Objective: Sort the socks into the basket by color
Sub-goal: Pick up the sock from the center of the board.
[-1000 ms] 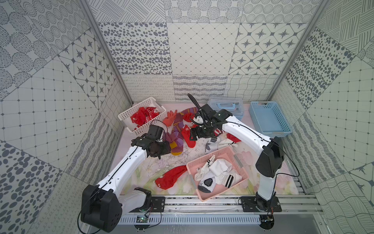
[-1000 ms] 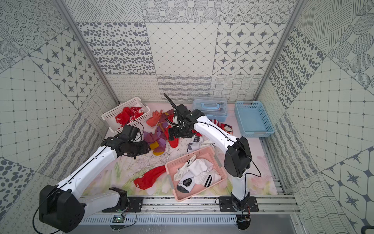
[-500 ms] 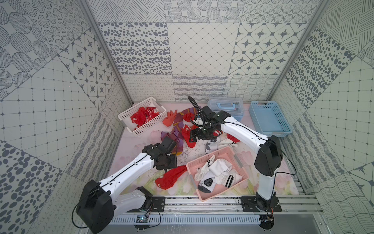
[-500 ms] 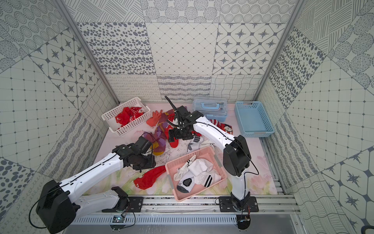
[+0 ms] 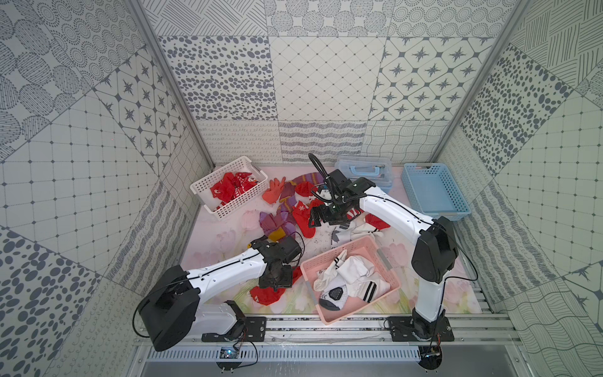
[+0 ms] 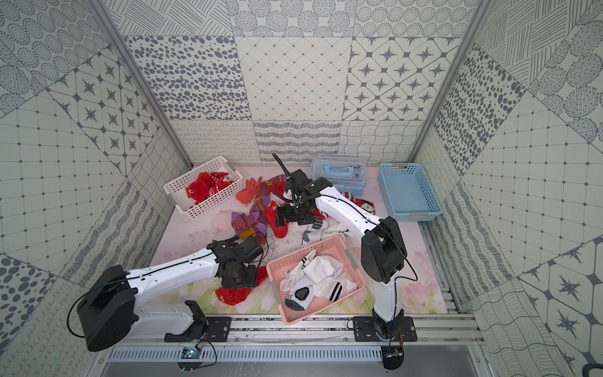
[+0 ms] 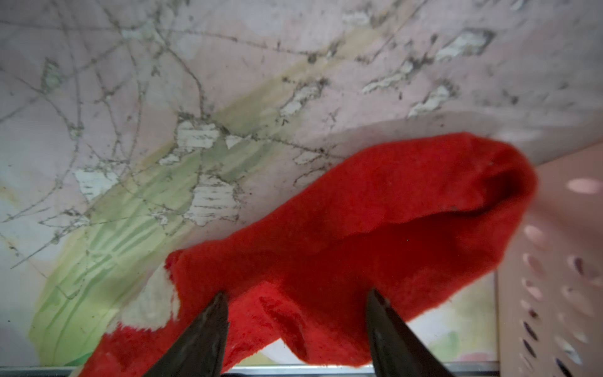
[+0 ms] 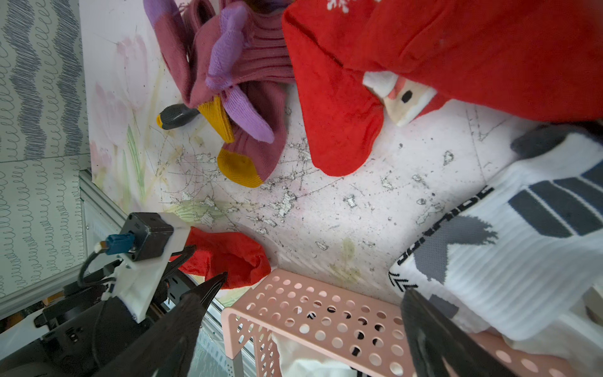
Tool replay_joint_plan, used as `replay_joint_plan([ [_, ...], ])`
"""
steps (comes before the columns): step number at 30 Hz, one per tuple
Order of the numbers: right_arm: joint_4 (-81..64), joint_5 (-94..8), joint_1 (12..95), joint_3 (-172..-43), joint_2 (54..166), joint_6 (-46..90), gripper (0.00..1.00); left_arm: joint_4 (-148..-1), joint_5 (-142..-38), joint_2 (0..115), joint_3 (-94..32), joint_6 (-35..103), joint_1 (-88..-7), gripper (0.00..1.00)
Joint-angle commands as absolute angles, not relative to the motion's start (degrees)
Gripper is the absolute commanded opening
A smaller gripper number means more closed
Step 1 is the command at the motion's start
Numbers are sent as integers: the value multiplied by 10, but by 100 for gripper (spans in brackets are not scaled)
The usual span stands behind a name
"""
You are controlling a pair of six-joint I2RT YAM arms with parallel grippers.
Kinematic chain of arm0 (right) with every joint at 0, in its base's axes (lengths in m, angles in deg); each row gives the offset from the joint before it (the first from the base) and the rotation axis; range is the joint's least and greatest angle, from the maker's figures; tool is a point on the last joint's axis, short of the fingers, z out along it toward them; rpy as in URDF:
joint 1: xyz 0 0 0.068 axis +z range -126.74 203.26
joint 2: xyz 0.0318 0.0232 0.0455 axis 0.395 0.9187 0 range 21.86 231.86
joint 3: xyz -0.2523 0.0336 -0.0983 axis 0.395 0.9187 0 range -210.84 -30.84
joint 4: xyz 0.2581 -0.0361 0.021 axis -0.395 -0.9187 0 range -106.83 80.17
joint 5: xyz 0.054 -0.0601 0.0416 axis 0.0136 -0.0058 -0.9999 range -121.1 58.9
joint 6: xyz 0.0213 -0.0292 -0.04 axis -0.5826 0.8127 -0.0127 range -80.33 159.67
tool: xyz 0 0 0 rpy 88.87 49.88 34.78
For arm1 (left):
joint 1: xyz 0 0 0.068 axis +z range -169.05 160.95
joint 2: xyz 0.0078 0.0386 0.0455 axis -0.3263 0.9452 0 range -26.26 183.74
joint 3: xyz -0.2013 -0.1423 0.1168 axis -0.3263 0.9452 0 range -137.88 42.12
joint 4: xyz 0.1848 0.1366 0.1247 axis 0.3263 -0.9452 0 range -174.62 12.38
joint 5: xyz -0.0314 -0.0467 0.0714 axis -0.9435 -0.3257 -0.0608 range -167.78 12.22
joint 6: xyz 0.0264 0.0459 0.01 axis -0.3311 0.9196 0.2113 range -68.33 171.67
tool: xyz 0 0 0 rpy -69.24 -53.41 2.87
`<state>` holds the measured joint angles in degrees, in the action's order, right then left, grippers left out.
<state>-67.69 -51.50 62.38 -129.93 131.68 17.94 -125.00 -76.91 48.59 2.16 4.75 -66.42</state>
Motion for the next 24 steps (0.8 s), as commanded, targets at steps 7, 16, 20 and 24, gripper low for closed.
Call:
replay_joint_plan([
  [7, -653, -525, 616, -1277, 1284, 190, 98, -1209, -735, 540, 48, 1, -683, 65],
  [16, -653, -524, 611, -1270, 1277, 191, 98, -1185, -737, 561, 53, -9, -684, 27],
  [20, -652, -522, 610, -1268, 1274, 190, 98, -1200, -725, 544, 49, -11, -684, 14],
  [24, -650, -519, 609, -1267, 1274, 190, 98, -1227, -714, 520, 41, -14, -684, 5],
])
